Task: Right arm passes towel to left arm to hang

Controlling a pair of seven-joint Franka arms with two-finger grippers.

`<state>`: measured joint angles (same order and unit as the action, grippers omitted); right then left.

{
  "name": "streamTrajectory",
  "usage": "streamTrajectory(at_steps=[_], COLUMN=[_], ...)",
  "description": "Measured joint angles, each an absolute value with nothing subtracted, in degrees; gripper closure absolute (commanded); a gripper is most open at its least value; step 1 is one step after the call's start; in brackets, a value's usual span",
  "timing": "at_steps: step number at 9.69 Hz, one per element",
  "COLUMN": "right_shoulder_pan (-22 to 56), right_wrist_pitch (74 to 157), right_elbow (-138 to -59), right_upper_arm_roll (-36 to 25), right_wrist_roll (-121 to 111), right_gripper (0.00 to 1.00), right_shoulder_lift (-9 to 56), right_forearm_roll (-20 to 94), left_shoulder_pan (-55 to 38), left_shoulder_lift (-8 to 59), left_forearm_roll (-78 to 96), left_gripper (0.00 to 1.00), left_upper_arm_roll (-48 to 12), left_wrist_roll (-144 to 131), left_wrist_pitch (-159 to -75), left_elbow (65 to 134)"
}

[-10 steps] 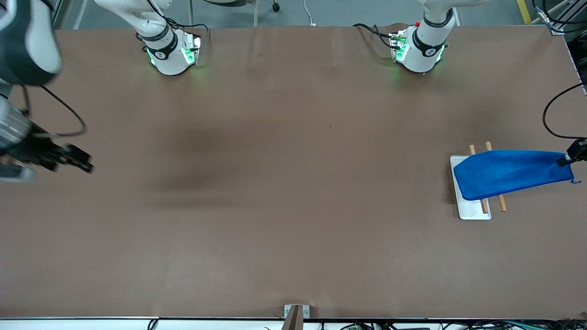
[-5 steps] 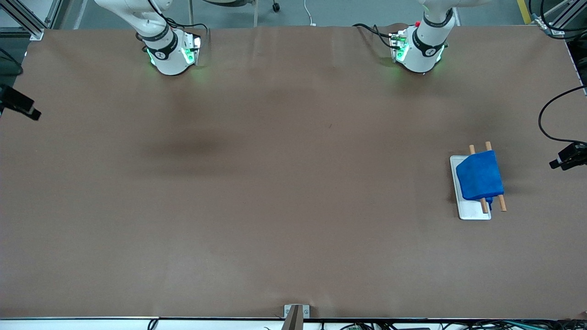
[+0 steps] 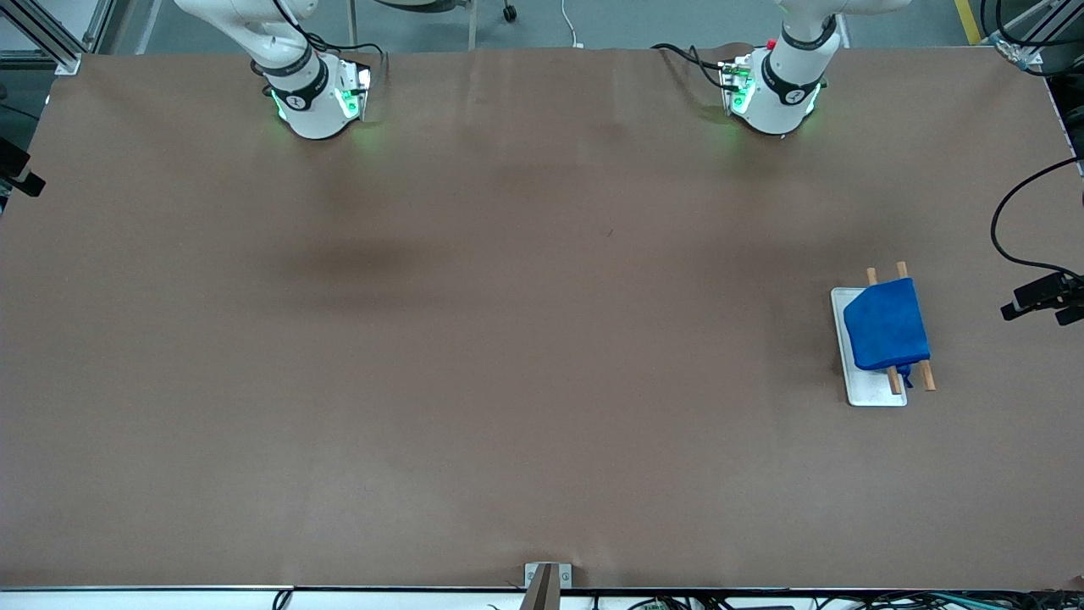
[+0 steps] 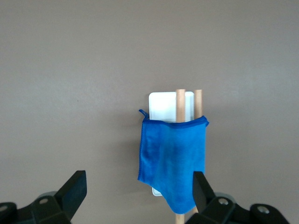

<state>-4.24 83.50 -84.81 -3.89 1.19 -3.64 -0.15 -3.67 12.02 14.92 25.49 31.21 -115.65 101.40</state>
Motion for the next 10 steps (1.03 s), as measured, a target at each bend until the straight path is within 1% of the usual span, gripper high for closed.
streamTrajectory(at_steps=[3,5,6,7,8,10], right_shoulder_pan=[-4.26,-4.3,-4.3,-4.3,-4.3,-3.94], right_wrist_pitch=[83.54,83.55,83.59,83.98,84.85,85.66], right_elbow=[-84.81,-84.81,-84.81,-84.82,-84.83,-84.84], right_upper_arm_roll=[-4.16,-4.26,-4.29,-4.29,-4.29,-4.5], right_wrist_roll=[1.09,1.09,1.09,1.09,1.09,1.09], right_gripper=[0.0,0.0,0.0,0.0,0.0,0.0], right_shoulder_lift=[-3.27,-2.88,-2.57,-2.27,-1.8,-0.7], right_forearm_roll=[-0.15,-0.15,-0.15,-0.16,-0.16,-0.16], left_shoulder_pan=[-3.28,-3.08,-3.04,-3.04,-2.97,-2.83], left_shoulder_lift=[-0.48,-6.77,-8.28,-8.78,-8.42,-5.14], left_forearm_roll=[3.11,1.99,1.87,1.8,1.76,1.73], left_gripper=[0.0,0.0,0.0,0.0,0.0,0.0], left_upper_arm_roll=[13.64,8.09,6.56,5.67,5.05,2.9], left_wrist_roll=[14.81,12.06,10.5,9.28,8.96,7.5], left_wrist_pitch=[-114.19,-108.15,-104.37,-100.01,-95.54,-87.52], left_elbow=[104.99,105.64,103.77,99.93,95.11,85.16])
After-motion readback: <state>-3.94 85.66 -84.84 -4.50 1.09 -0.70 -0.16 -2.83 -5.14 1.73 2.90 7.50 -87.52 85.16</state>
